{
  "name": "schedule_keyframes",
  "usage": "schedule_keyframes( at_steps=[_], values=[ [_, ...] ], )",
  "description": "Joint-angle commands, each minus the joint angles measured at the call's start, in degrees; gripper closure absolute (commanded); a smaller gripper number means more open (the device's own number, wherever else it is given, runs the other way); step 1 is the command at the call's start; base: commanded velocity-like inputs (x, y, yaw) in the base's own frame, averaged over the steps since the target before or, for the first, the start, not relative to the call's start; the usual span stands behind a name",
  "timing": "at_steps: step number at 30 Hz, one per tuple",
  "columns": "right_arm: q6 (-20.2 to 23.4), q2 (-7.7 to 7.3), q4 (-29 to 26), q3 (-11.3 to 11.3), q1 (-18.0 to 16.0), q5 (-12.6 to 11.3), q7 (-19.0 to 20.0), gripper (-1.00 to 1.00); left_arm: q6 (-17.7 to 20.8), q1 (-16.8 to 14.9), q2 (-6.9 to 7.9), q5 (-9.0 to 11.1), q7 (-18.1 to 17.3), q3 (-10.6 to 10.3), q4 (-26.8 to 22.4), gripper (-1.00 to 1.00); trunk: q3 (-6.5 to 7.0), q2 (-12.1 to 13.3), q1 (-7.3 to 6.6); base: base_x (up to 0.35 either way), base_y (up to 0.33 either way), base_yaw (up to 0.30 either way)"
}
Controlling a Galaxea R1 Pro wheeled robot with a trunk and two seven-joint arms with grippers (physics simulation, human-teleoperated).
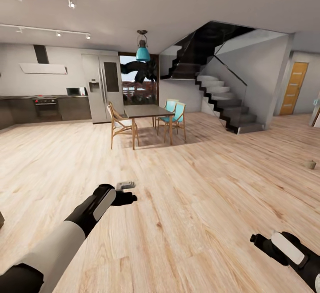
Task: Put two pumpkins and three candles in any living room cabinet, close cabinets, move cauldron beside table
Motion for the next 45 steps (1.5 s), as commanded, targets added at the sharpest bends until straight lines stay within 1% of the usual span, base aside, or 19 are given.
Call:
schedule_keyframes(
  at_steps=[1, 2, 3, 4, 5, 6, 7, 9, 14, 20, 23, 25, 26, 27, 30, 31, 33, 45],
  values=[
    [-0.01, 0.09, -0.9, 0.49, -0.06, 1.5, -0.79, -1.0, -0.15, 0.08, -0.77, 0.48, 3.8, -0.32, 0.16, -1.0, -0.07, -0.03, -0.01, 0.0, 0.0, 0.008],
    [-0.03, 0.58, -1.59, 0.8, -0.06, 4.14, -1.35, -1.0, -0.3, 0.29, -1.61, 0.37, 6.88, -0.35, 0.42, -1.0, -0.08, -0.03, -0.01, 0.0, 0.0, 0.005],
    [-0.21, 2.23, -2.24, 1.36, -0.06, 8.99, -2.63, -1.0, -0.43, 0.62, -2.78, 0.3, 11.29, -0.43, 0.71, -1.0, -0.08, -0.03, -0.01, 0.0, 0.0, 0.003],
    [-0.67, 3.8, -2.47, 1.55, -0.06, 12.31, -3.77, -1.0, -0.44, 0.84, -3.4, 0.32, 13.81, -0.45, 0.83, -1.0, -0.08, -0.03, -0.01, 0.0, 0.0, 0.002],
    [-1.38, 5.51, -2.61, 1.61, -0.06, 15.35, -5.07, -1.0, -0.45, 1.16, -3.84, 0.51, 15.56, -0.45, 0.9, -1.0, -0.08, -0.03, -0.01, 0.0, 0.0, 0.001],
    [-2.28, 7.76, -2.72, 1.6, -0.06, 18.63, -6.78, -1.0, -0.46, 1.52, -4.08, 0.74, 17.13, -0.43, 0.98, -1.0, -0.08, -0.03, -0.01, 0.0, 0.0, 0.0],
    [-2.72, 8.79, -2.77, 1.59, -0.06, 19.92, -7.46, -1.0, -0.47, 1.73, -4.0, 0.79, 17.73, -0.39, 1.01, -1.0, -0.08, -0.03, -0.01, 0.0, 0.0, 0.0],
    [-2.98, 9.88, -2.81, 1.56, -0.06, 21.22, -8.05, -1.0, -0.47, 2.45, -3.88, 0.8, 18.26, -0.32, 1.07, -1.0, -0.08, -0.03, -0.01, 0.0, 0.0, 0.0],
    [-2.83, 10.66, -2.84, 1.49, -0.06, 21.93, -8.27, -1.0, -0.41, 3.53, -3.77, 0.71, 18.44, -0.07, 1.1, -1.0, -0.08, -0.03, -0.01, 0.0, 0.0, 0.0],
    [-2.67, 10.73, -2.84, 1.45, -0.06, 21.95, -8.2, -1.0, -0.31, 3.75, -3.56, 0.85, 18.38, -0.05, 1.04, -1.0, -0.08, -0.03, -0.01, 0.0, 0.0, 0.0],
    [-2.62, 10.67, -2.83, 1.49, -0.06, 21.9, -7.94, -1.0, -0.21, 3.76, -3.53, 0.92, 17.76, -0.02, 1.03, -1.0, -0.08, -0.03, -0.01, 0.0, 0.0, 0.0],
    [-2.6, 10.65, -2.76, 1.47, -0.06, 21.86, -6.88, -1.0, -0.11, 3.79, -3.49, 0.95, 16.61, -0.01, 1.02, -1.0, -0.08, -0.03, -0.01, 0.0, 0.0, 0.0],
    [-2.25, 10.54, -2.64, 1.42, -0.06, 21.85, -4.44, -1.0, -0.03, 3.81, -3.17, 0.93, 14.62, -0.01, 1.07, -1.0, -0.08, -0.03, -0.01, 0.0, 0.0, 0.0],
    [-1.97, 10.5, -2.61, 1.38, -0.06, 21.85, -3.42, -1.0, 0.0, 3.81, -3.0, 0.9, 13.85, -0.01, 1.08, -1.0, -0.08, -0.03, -0.01, 0.0, 0.0, 0.0],
    [0.25, 10.49, -2.48, 1.23, -0.06, 21.81, 3.24, -1.0, 0.16, 3.82, -1.87, 0.83, 9.91, -0.01, 1.1, -1.0, -0.08, -0.03, -0.01, 0.006, 0.0, 0.0],
    [0.71, 10.52, -2.42, 1.21, -0.06, 21.8, 4.81, -1.0, 0.18, 3.82, -1.63, 0.82, 9.15, -0.01, 1.1, -1.0, -0.08, -0.03, -0.01, 0.06, 0.0, 0.0],
    [1.26, 10.67, -2.35, 1.2, -0.06, 21.78, 6.71, -1.0, 0.27, 3.82, -1.34, 0.8, 8.25, -0.01, 1.08, -1.0, -0.08, -0.03, -0.01, 0.16, 0.0, 0.0],
    [0.38, 10.71, -2.37, 1.36, -0.06, 21.98, 7.97, -1.0, 0.32, 3.82, -1.19, 0.8, 7.81, -0.01, 1.02, -1.0, -0.24, -0.03, -0.01, 0.311, 0.0, -0.064]
  ],
)
